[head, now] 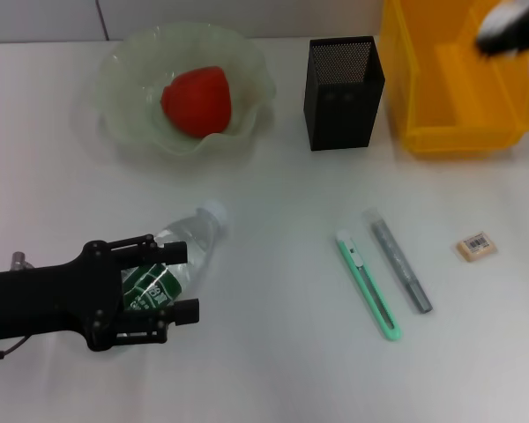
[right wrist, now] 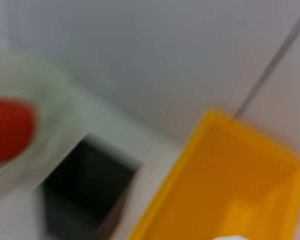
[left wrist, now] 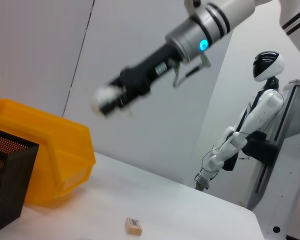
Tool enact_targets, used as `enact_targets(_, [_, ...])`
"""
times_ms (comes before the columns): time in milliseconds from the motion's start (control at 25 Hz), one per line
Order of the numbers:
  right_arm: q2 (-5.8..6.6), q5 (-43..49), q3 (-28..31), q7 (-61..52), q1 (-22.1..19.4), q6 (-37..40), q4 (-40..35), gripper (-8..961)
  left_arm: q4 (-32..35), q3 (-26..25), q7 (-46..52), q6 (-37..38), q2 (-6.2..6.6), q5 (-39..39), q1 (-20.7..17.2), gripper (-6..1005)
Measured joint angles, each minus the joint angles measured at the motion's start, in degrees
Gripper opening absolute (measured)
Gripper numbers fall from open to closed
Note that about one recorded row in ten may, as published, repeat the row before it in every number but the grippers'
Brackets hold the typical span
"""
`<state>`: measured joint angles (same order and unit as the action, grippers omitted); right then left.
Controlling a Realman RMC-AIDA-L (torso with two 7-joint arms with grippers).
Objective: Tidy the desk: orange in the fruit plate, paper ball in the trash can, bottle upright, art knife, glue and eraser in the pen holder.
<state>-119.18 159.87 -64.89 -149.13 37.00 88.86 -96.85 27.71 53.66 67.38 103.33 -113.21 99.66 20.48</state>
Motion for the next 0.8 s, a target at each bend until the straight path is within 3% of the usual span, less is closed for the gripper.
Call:
enact_targets(80, [0.07, 1.24, 0.51, -0.05, -0.10, -6.30, 2.32, 589, 0.17, 0.00, 0.10, 0.00, -0.03, 0.00, 0.07, 784])
enact_targets(160, [0.09, 0.95, 0.63, 0.74, -1.09, -19.64, 11.14, 595, 0.20, -0.04, 0.12, 0.00, -0.05, 0.00, 0.11, 784])
enact_targets(200, [0.09, 0.95, 0.63, 0.74, -1.09, -19.64, 11.14, 599, 0.23, -0.05, 0.14, 0.00, -0.06, 0.00, 0.10, 784])
enact_targets(280, [0.10, -3.39, 0.73, 3.85, -1.45, -26.90, 18.08, 605, 0.21, -0.05, 0.19, 0.00, -0.06, 0.00, 0.06, 784])
enact_targets(400, [0.13, -6.57, 0.94, 6.23, -1.88, -30.43, 21.48, 614, 0.14, -0.05, 0.74, 0.02, 0.01, 0.00, 0.05, 784])
enact_targets(600, [0.13, -7.85, 0.96, 6.60, -2.61, -30.70, 21.55, 727, 1.71, -0.11, 3.20, 1.08, 0.15, -0.30, 0.11, 783])
enact_targets(800, [0.05, -14.96, 0.98, 9.29, -7.42, -28.15, 17.04, 749, 6.64, -1.63, 10.81, 1.05, -0.01, -0.30, 0.30, 783])
